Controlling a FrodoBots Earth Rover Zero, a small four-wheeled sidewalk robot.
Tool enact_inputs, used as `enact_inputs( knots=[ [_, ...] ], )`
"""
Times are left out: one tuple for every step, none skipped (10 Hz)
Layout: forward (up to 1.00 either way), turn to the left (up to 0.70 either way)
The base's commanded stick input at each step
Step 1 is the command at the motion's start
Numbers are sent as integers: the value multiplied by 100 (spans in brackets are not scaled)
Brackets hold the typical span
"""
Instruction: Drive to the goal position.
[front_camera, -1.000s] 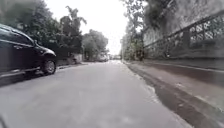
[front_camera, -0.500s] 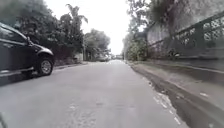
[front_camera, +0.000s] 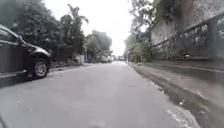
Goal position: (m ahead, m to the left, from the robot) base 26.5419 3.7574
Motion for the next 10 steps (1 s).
enact_inputs(
  knots=[
    [100,-40],
    [100,-35],
    [100,-18],
    [100,0],
    [100,0],
    [100,0],
    [100,0],
    [100,0],
    [100,0],
    [100,0]
  ],
)
